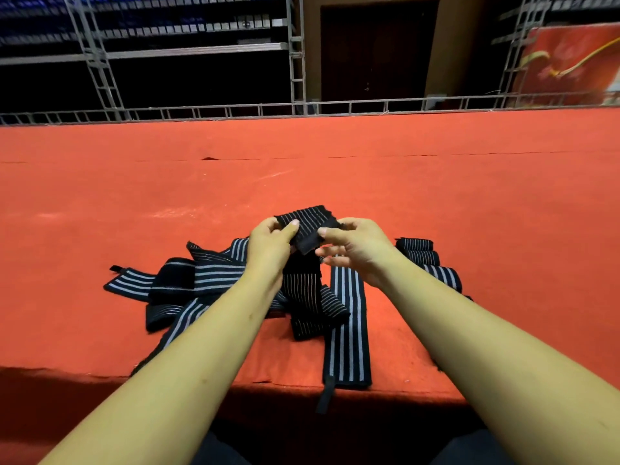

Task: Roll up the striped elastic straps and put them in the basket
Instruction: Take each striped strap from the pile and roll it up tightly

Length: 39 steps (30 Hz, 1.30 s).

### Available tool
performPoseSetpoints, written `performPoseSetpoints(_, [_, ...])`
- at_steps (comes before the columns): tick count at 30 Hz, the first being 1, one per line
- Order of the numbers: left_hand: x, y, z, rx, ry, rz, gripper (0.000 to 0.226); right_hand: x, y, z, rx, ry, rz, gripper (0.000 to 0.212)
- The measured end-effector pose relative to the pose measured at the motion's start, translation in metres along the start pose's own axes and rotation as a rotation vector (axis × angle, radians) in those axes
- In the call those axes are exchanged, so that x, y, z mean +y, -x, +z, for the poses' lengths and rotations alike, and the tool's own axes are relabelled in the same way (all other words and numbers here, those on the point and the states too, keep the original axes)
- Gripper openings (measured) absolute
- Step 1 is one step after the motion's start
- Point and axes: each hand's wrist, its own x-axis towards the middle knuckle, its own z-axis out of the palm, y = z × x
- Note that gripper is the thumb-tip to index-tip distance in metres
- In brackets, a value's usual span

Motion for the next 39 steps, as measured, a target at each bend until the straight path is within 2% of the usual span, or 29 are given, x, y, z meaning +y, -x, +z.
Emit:
performPoseSetpoints(1, [0.000, 0.001, -0.001, 0.038, -0.021, 0.014, 0.014, -0.003, 0.000, -0.002, 0.040, 0.022, -0.046, 0.007])
performPoseSetpoints(4, [0.006, 0.004, -0.008, 0.098, -0.178, 0.147, 0.040, -0.016, -0.002, -0.010, 0.049, 0.035, -0.120, 0.020])
performPoseSetpoints(6, [0.013, 0.005, -0.010, -0.082, -0.183, 0.265, 0.048, -0.024, 0.001, -0.015, -0.076, 0.161, -0.134, 0.022])
performPoseSetpoints(8, [0.019, 0.007, -0.010, -0.358, -0.143, 0.292, 0.060, -0.030, 0.003, -0.018, -0.258, 0.294, -0.121, 0.021])
performPoseSetpoints(10, [0.022, 0.008, -0.010, -0.576, -0.145, 0.206, 0.067, -0.037, 0.004, -0.020, -0.376, 0.291, -0.110, 0.019])
performPoseSetpoints(12, [0.021, 0.012, -0.011, -0.678, -0.261, 0.126, 0.054, -0.046, 0.005, -0.023, -0.381, 0.212, -0.119, 0.018])
performPoseSetpoints(14, [0.016, 0.019, -0.008, -0.727, -0.385, 0.104, 0.031, -0.052, 0.004, -0.027, -0.288, 0.219, -0.180, 0.017])
performPoseSetpoints(15, [0.014, 0.024, -0.005, -0.740, -0.381, 0.088, 0.021, -0.054, 0.003, -0.029, -0.189, 0.294, -0.254, 0.017])
performPoseSetpoints(17, [0.009, 0.036, -0.001, -0.755, -0.180, -0.046, 0.013, -0.051, -0.008, -0.036, 0.102, 0.473, -0.414, 0.014])
performPoseSetpoints(19, [0.005, 0.045, 0.001, -0.802, 0.100, -0.216, 0.018, -0.045, -0.020, -0.050, 0.367, 0.559, -0.482, 0.013])
performPoseSetpoints(21, [-0.001, 0.054, 0.005, -0.877, 0.194, -0.310, 0.020, -0.035, -0.026, -0.064, 0.513, 0.609, -0.490, 0.012])
performPoseSetpoints(23, [-0.014, 0.063, 0.012, -0.936, 0.110, -0.370, 0.017, -0.024, -0.028, -0.077, 0.567, 0.694, -0.456, 0.011])
performPoseSetpoints(27, [-0.060, 0.074, 0.031, -0.972, -0.447, -0.364, 0.021, -0.003, -0.031, -0.095, 0.529, 0.922, -0.347, 0.013])
performPoseSetpoints(30, [-0.090, 0.078, 0.042, -0.901, -0.544, -0.370, 0.008, 0.007, -0.035, -0.107, 0.539, 1.111, -0.330, 0.016])
performPoseSetpoints(32, [-0.106, 0.074, 0.048, -0.863, -0.607, -0.258, 0.009, 0.012, -0.037, -0.114, 0.552, 1.223, -0.324, 0.018])
performPoseSetpoints(34, [-0.113, 0.068, 0.053, -0.843, -0.753, -0.060, 0.014, 0.015, -0.043, -0.122, 0.557, 1.253, -0.300, 0.019])
performPoseSetpoints(37, [-0.124, 0.051, 0.055, -0.805, -1.157, 0.323, 0.036, 0.020, -0.063, -0.132, 0.558, 1.211, -0.231, 0.020])
performPoseSetpoints(39, [-0.137, 0.038, 0.055, -0.752, -1.400, 0.482, 0.050, 0.027, -0.081, -0.137, 0.527, 1.162, -0.188, 0.018])
